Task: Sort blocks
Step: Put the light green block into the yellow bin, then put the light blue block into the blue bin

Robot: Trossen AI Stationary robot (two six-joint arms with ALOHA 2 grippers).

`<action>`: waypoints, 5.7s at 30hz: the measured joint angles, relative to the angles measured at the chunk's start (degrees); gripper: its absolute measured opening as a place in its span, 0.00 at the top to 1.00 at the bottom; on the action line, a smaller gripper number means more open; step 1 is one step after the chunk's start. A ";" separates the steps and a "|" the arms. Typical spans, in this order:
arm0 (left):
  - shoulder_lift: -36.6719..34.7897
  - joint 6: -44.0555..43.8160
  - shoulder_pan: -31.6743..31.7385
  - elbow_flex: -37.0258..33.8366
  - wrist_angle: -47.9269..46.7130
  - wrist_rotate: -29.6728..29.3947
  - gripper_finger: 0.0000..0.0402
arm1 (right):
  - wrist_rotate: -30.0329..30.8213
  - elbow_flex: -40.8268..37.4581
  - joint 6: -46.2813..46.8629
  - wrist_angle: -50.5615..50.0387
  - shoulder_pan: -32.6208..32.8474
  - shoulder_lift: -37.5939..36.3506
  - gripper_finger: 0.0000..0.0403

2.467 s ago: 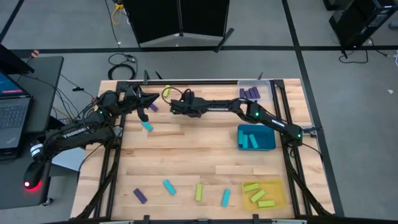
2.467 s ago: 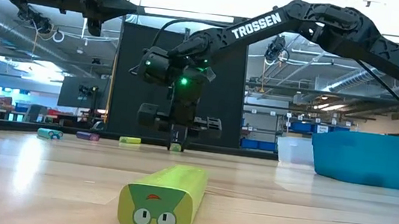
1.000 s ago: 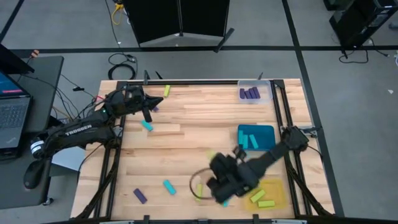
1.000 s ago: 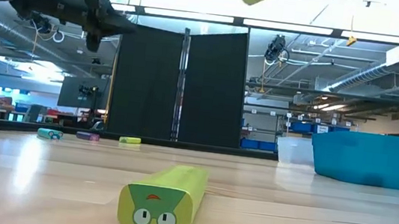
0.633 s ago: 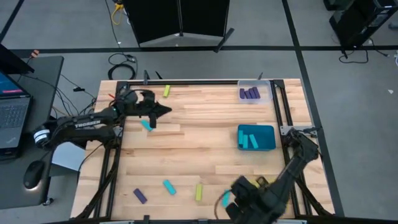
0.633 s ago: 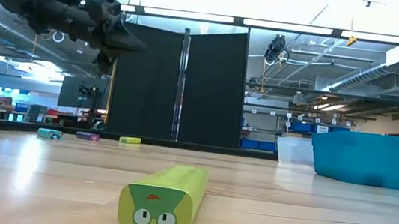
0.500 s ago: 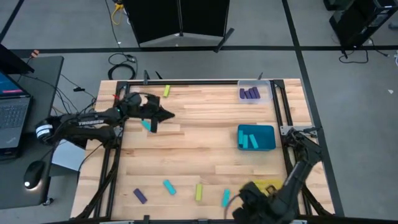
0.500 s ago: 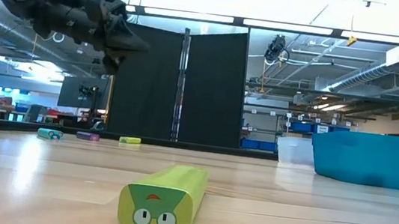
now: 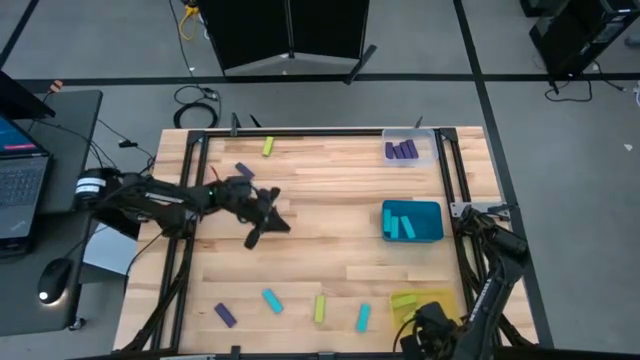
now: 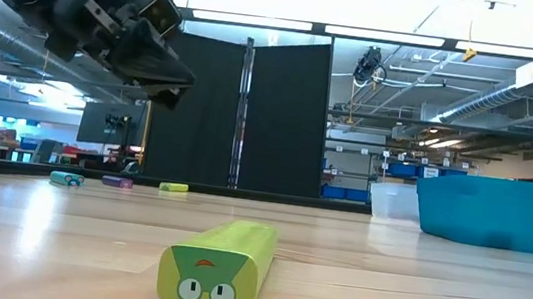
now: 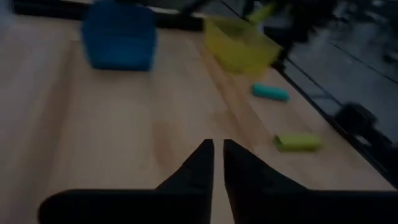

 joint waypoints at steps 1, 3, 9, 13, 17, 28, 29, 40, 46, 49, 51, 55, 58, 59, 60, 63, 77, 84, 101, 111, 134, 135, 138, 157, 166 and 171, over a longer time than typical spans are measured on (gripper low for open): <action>0.93 0.66 -1.55 0.49 0.02 -0.26 0.87 | -0.14 -1.03 0.00 0.09 -0.08 0.00 0.69; 2.92 1.74 -4.79 1.28 -0.29 -1.01 0.82 | -0.15 -3.05 0.00 -0.02 -0.27 0.00 0.69; 8.60 8.51 -14.57 5.31 -5.76 -3.93 0.67 | 2.12 -6.12 -2.18 0.08 -0.78 0.00 0.66; 11.23 14.15 -20.66 8.90 -12.82 -9.56 0.57 | 4.20 -6.21 -4.31 0.10 -1.55 0.00 0.60; 14.00 18.94 -25.34 13.55 -16.41 -14.45 0.50 | 4.53 -6.21 -4.59 0.06 -1.60 0.00 0.52; 30.43 31.25 -31.55 32.50 -26.54 -16.42 0.47 | 17.97 -3.48 -5.62 0.15 -1.58 -0.15 0.30; 32.12 32.47 -31.88 34.57 -28.03 -16.59 0.47 | 19.91 -2.85 -5.73 0.06 -1.58 -0.20 0.28; 46.15 40.54 -33.75 50.84 -37.37 -19.80 0.47 | 38.58 5.26 -13.58 0.34 -1.58 -0.39 0.16; 48.44 43.26 -33.69 54.01 -37.11 -20.36 0.47 | 42.08 7.48 -18.31 1.12 -1.58 -0.42 0.14; 49.38 44.66 -33.71 54.41 -36.81 -19.35 0.47 | 42.43 7.49 -19.26 1.21 -1.58 -0.42 0.15; 50.36 45.38 -33.64 54.52 -37.14 -18.90 0.47 | 42.47 7.50 -19.68 1.26 -1.64 -0.42 0.16; 51.63 44.53 -33.22 55.09 -37.64 -18.68 0.47 | 42.66 7.53 -19.89 1.35 -1.79 -0.42 0.17; 51.75 43.00 -32.28 55.02 -37.64 -16.79 0.47 | 42.69 7.54 -20.02 1.34 -1.90 -0.42 0.17; 51.78 42.67 -31.89 54.98 -37.53 -15.93 0.48 | 42.70 7.54 -20.05 1.36 -1.90 -0.42 0.17; 51.81 42.59 -31.56 54.96 -37.57 -15.35 0.49 | 42.71 7.54 -20.38 1.38 -1.92 -0.42 0.17; 51.91 41.55 -30.79 54.93 -38.23 -13.97 0.58 | 42.80 7.54 -21.02 1.56 -2.04 -0.42 0.18; 52.85 38.45 -29.09 54.65 -32.78 -15.43 0.74 | 56.00 12.48 -28.52 1.77 -2.37 -0.59 0.20; 51.97 33.14 -28.29 58.42 -23.91 -21.27 0.74 | 66.24 21.09 -41.00 1.83 -2.12 -0.62 0.22; 66.00 13.49 -24.55 83.12 -13.83 -20.48 0.74 | 71.60 24.52 -59.04 7.47 -4.92 -1.16 0.23; 75.84 5.89 -24.55 97.07 -15.93 -17.18 0.74 | 76.06 24.50 -67.80 13.17 -5.03 -1.16 0.24; 64.37 9.82 -23.48 95.89 -33.27 -19.30 0.50 | 87.19 24.45 -81.95 27.02 -2.68 -1.66 0.24; 62.46 9.82 -23.26 93.88 -32.92 -18.93 0.53 | 88.68 24.45 -84.52 29.06 -2.18 -1.76 0.24; 56.37 9.56 -22.42 84.78 -29.05 -18.56 0.60 | 91.85 24.45 -91.34 34.55 -0.80 -1.77 0.24; -4.52 -4.94 -21.57 17.84 -22.22 -39.93 0.69 | 69.05 19.53 -79.95 33.50 -8.86 -1.40 0.24; -24.27 -10.94 -21.97 14.77 -45.49 -45.70 0.69 | 40.31 5.67 -57.55 35.87 -18.53 -1.22 0.26; -27.34 -13.48 -22.08 14.78 -51.89 -49.56 0.69 | 28.69 -1.99 -40.51 35.71 -19.97 -1.25 0.26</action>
